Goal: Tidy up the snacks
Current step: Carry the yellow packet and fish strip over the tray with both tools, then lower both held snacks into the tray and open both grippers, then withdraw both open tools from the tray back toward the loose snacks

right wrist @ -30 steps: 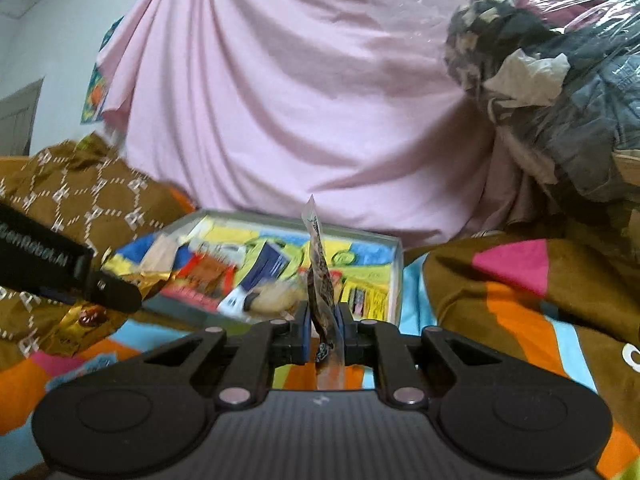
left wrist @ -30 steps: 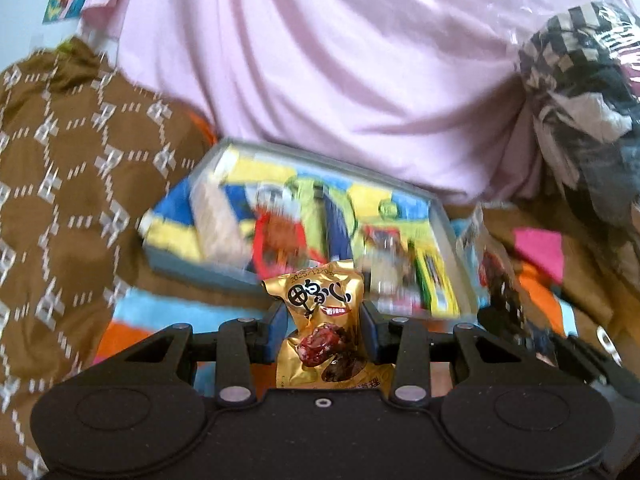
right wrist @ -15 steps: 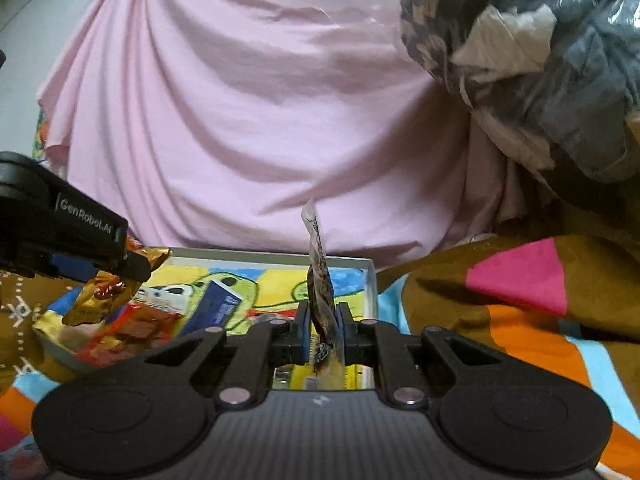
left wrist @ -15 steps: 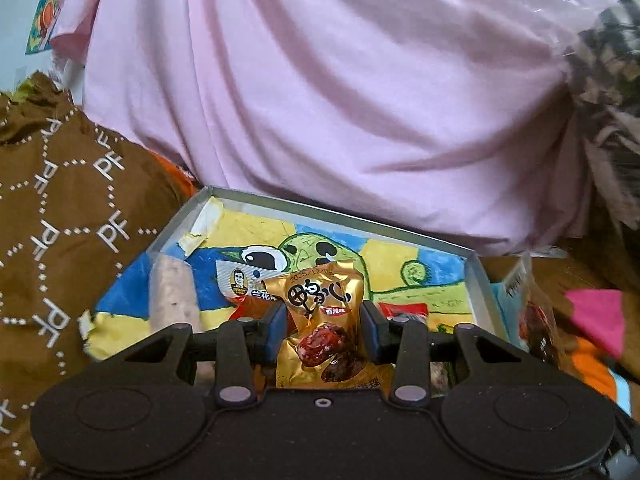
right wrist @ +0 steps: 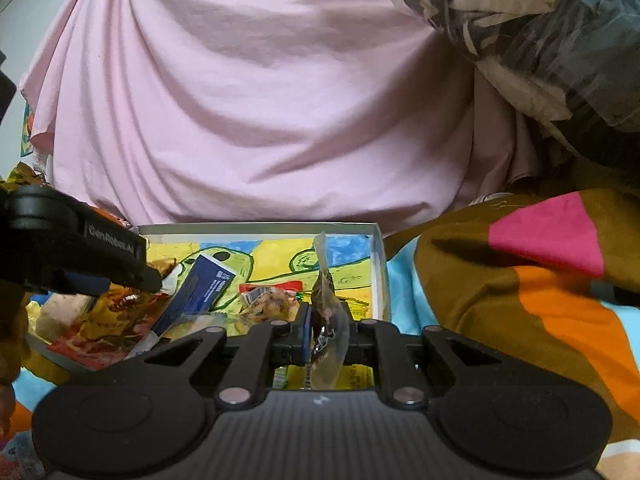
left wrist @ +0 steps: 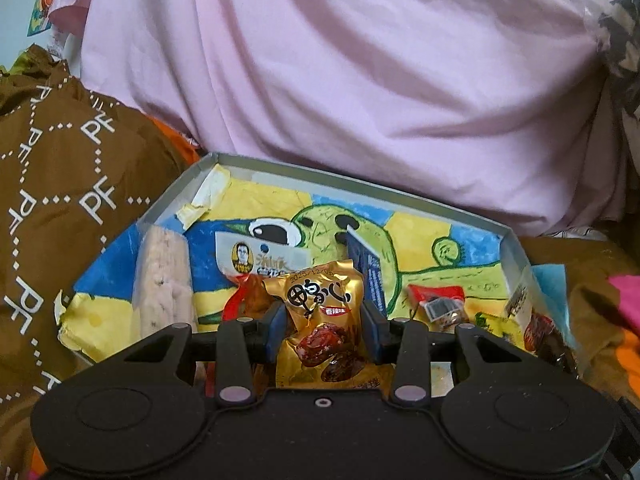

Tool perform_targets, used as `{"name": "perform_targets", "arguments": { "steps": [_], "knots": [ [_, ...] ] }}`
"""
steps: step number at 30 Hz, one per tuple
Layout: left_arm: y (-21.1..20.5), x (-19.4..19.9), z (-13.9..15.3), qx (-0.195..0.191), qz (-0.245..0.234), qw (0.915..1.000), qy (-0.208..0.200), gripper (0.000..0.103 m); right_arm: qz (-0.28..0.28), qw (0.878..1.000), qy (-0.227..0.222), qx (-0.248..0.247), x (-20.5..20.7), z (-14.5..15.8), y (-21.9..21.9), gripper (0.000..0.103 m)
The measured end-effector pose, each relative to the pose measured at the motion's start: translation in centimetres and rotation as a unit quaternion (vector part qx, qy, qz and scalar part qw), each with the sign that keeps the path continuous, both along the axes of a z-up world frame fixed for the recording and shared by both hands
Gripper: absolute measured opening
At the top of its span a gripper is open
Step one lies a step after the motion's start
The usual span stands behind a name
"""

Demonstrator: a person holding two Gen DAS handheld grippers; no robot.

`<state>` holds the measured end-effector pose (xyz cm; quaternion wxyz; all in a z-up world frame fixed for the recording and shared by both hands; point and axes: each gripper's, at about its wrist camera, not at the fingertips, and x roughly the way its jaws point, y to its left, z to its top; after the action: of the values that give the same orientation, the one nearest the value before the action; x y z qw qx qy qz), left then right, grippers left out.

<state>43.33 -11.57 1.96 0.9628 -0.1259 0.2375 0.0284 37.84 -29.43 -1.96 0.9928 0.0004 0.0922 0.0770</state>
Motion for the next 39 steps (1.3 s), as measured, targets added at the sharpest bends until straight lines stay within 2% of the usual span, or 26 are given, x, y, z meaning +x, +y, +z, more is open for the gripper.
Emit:
{"name": "perform_targets", "arguments": {
  "steps": [5, 9, 11, 12, 13, 19, 24, 28, 39],
  "knots": [
    [0.3, 0.4, -0.3, -0.009, 0.005, 0.9998, 0.015, 0.045, 0.011, 1.000, 0.009, -0.004, 0.1, 0.1, 0.4, 0.016],
    [0.6, 0.5, -0.3, -0.015, 0.006, 0.9996, 0.021, 0.050, 0.021, 1.000, 0.014, -0.005, 0.0, 0.2, 0.7, 0.024],
    [0.7, 0.5, -0.2, -0.017, 0.006, 0.9996, 0.020, 0.056, 0.025, 0.999, 0.022, -0.005, 0.1, 0.2, 0.7, 0.041],
    [0.8, 0.5, -0.1, -0.018, 0.007, 0.9996, 0.021, 0.063, 0.030, 0.999, 0.026, -0.003, 0.1, 0.2, 0.7, 0.057],
    [0.8, 0.5, -0.1, -0.020, 0.007, 0.9996, 0.020, 0.066, 0.034, 0.999, 0.029, -0.001, 0.1, 0.1, 0.7, 0.066],
    [1.6, -0.4, 0.4, -0.031, 0.019, 0.9992, 0.014, 0.081, 0.041, 0.999, 0.028, -0.005, -0.3, 0.3, 1.0, 0.088],
    [2.6, -2.1, 1.2, -0.026, 0.030, 0.9992, 0.001, 0.097, 0.038, 0.999, 0.013, -0.010, -1.5, 1.0, 1.2, 0.098],
    [3.2, -3.9, 1.8, -0.020, 0.031, 0.9993, -0.006, 0.099, 0.034, 0.999, 0.000, -0.009, -2.9, 1.6, 1.1, 0.102],
    [5.3, -9.7, 2.9, -0.027, 0.041, 0.9985, -0.023, 0.102, 0.011, 1.000, -0.020, -0.003, -7.8, 3.2, 0.7, 0.103]
  ]
}}
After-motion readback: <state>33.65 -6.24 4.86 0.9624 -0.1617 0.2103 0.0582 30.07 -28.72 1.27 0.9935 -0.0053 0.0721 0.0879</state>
